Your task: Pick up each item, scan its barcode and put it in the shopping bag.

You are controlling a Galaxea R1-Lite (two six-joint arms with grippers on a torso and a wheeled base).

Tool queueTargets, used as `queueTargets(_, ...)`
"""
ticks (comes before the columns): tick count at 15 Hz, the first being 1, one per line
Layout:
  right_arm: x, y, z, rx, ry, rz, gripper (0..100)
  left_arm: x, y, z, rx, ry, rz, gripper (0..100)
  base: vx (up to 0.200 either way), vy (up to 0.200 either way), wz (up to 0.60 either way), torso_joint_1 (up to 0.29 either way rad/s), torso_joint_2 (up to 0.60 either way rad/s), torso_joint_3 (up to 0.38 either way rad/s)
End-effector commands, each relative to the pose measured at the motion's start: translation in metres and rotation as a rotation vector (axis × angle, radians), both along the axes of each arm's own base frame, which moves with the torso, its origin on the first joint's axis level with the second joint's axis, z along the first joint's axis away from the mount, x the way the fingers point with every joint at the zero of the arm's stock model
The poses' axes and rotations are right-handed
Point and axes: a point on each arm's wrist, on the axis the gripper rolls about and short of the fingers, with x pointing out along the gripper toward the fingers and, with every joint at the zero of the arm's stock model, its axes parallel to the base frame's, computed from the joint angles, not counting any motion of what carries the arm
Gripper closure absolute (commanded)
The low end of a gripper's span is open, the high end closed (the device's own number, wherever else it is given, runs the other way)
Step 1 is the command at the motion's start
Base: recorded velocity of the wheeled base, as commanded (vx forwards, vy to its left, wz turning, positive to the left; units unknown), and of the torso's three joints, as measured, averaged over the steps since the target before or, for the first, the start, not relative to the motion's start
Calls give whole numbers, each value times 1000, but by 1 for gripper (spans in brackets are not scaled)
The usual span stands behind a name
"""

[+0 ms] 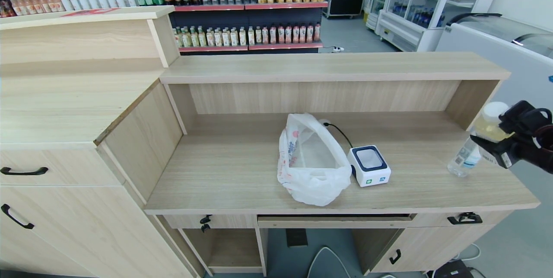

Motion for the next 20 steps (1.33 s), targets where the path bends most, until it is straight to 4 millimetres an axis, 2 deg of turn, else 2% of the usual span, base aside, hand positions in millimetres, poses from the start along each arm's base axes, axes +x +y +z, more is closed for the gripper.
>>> queueTargets(1, 8, -5, -9, -22, 3, 2, 100, 0, 0, 0, 0, 0, 1, 100, 0, 0, 0, 0, 0, 0)
queueTargets(4, 15, -4, -9, -54, -49, 89, 100, 0, 0, 0, 0, 0, 1, 100, 0, 0, 400, 2, 5, 2)
queueTargets(5, 18, -5, -12, -125, -74, 121, 100, 0, 0, 0, 0, 0, 1, 100, 0, 0, 600, 2, 2, 2)
queueTargets(10, 42, 17, -19, -192, -184, 248, 100, 0, 0, 0, 0, 0, 1, 100, 0, 0, 600, 1, 5, 1)
queueTargets(11, 52, 24, -23, -215, -213, 318, 100, 0, 0, 0, 0, 0, 1, 100, 0, 0, 600, 12, 12, -7)
queueTargets(14, 62, 30, -32, -223, -209, 354, 100, 0, 0, 0, 0, 0, 1, 100, 0, 0, 0, 0, 0, 0)
queueTargets(18, 63, 30, -48, -257, -182, 375, 100, 0, 0, 0, 0, 0, 1, 100, 0, 0, 0, 0, 0, 0)
queueTargets(20, 58, 24, -51, -282, -166, 359, 100, 0, 0, 0, 0, 0, 1, 100, 0, 0, 0, 0, 0, 0)
